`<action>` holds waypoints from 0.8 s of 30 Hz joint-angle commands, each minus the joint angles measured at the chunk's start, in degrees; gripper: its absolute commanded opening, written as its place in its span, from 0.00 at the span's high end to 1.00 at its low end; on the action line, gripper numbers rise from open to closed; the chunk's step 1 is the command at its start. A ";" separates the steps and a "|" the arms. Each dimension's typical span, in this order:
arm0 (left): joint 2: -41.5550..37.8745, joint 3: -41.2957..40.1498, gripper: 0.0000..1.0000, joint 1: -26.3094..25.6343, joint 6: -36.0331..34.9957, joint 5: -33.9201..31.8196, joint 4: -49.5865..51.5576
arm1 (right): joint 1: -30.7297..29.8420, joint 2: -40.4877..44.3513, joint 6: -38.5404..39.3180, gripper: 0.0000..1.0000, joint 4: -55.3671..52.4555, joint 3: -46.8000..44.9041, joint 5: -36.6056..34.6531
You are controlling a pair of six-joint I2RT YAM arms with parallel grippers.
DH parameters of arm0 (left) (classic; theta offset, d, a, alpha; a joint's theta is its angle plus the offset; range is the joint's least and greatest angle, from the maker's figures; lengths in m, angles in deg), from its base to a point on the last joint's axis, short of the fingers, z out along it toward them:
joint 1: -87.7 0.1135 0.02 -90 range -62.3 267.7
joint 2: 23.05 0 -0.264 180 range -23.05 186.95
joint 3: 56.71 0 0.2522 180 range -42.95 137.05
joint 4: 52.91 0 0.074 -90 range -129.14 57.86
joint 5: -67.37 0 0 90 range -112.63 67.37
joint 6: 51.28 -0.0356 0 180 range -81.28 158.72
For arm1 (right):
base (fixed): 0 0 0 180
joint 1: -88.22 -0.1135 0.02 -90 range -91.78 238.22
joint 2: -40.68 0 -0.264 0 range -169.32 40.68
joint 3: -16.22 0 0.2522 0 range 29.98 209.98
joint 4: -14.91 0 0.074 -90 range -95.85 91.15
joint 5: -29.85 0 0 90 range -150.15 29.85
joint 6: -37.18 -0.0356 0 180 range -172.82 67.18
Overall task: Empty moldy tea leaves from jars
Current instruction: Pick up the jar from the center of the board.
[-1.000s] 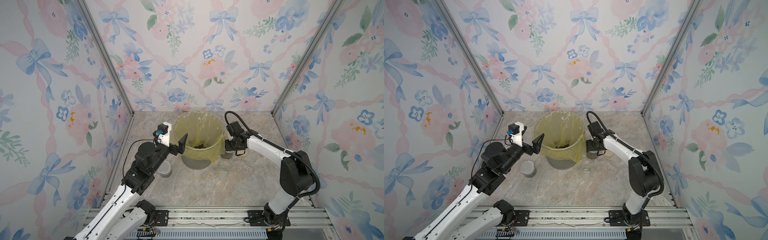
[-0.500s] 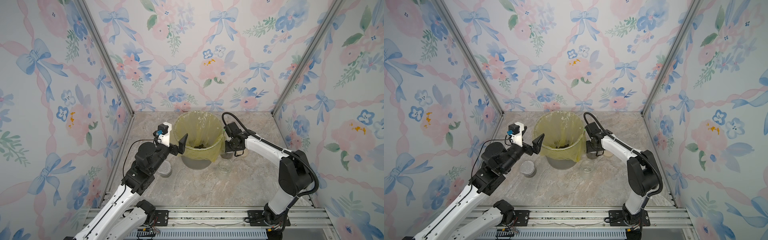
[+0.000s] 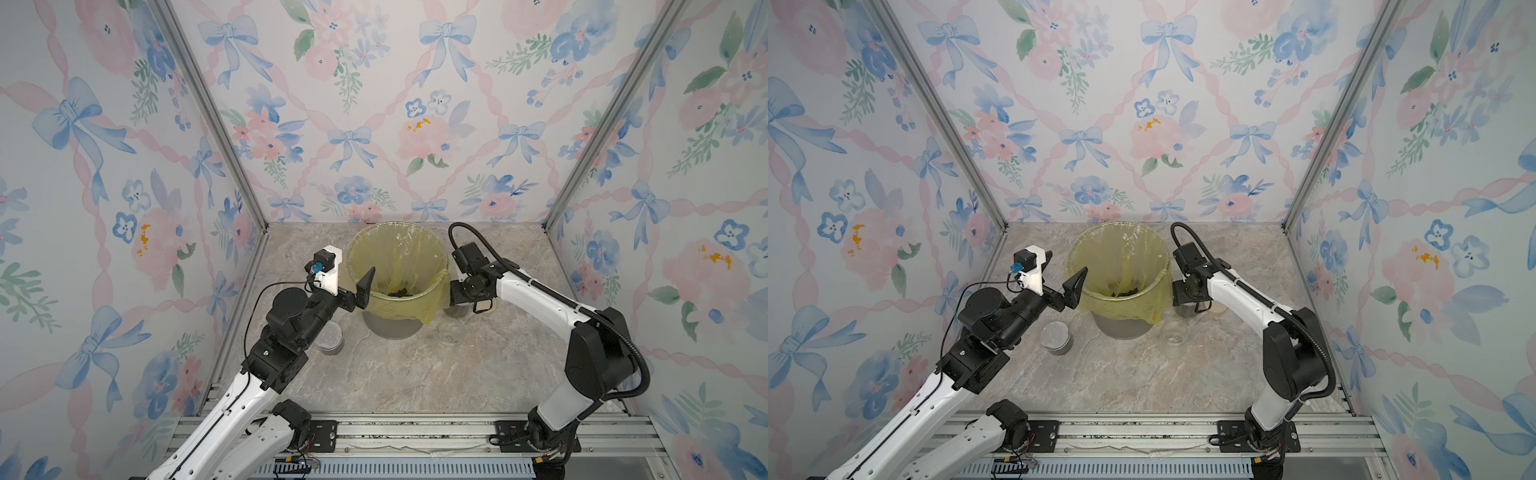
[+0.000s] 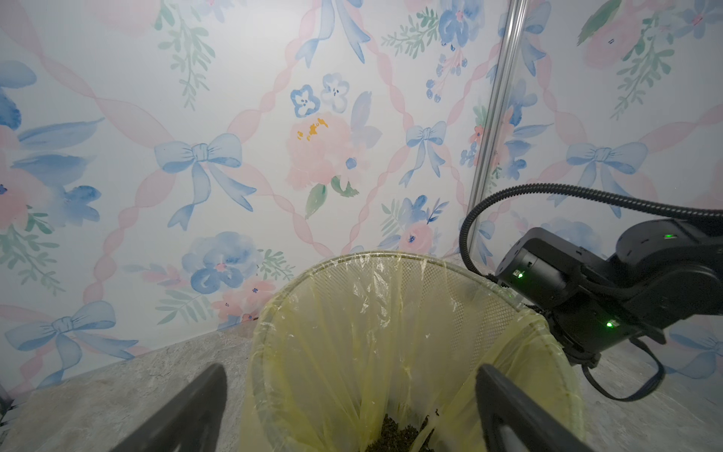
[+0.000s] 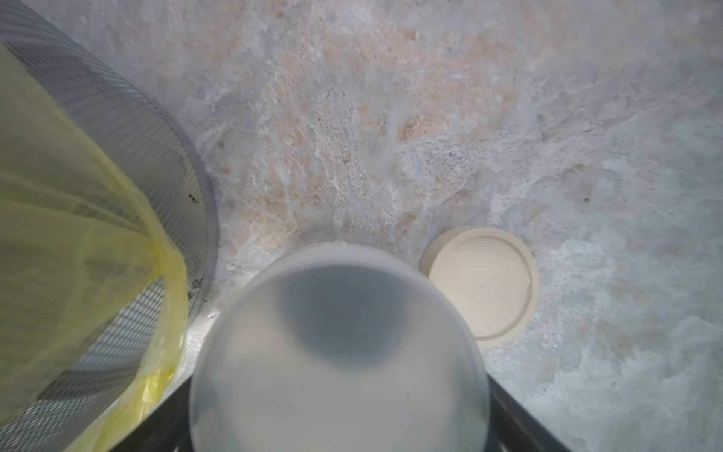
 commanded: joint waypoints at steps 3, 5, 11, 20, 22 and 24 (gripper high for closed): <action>-1.35 -0.21 0.02 -0.19 -2.33 4.78 -4.41 | 2.50 9.06 0.26 0.16 -5.11 1.06 0.30; -2.21 -0.06 0.02 -0.25 -3.18 6.40 -6.21 | 3.64 11.88 0.27 0.16 -6.43 1.20 1.18; -2.67 2.53 0.02 -0.26 -7.55 15.86 -7.57 | 5.29 19.07 0.01 0.17 -10.62 3.16 3.82; -1.23 6.50 0.02 -1.93 -13.88 22.61 -5.97 | 5.81 27.28 -1.05 0.17 -16.84 8.72 8.52; -0.03 8.78 0.02 -2.07 -13.99 24.85 -3.85 | 5.78 28.14 -0.83 0.17 -18.58 10.96 10.14; 1.11 10.50 0.02 -2.21 -13.77 26.35 -2.72 | 5.84 28.57 -0.61 0.18 -20.48 13.48 11.73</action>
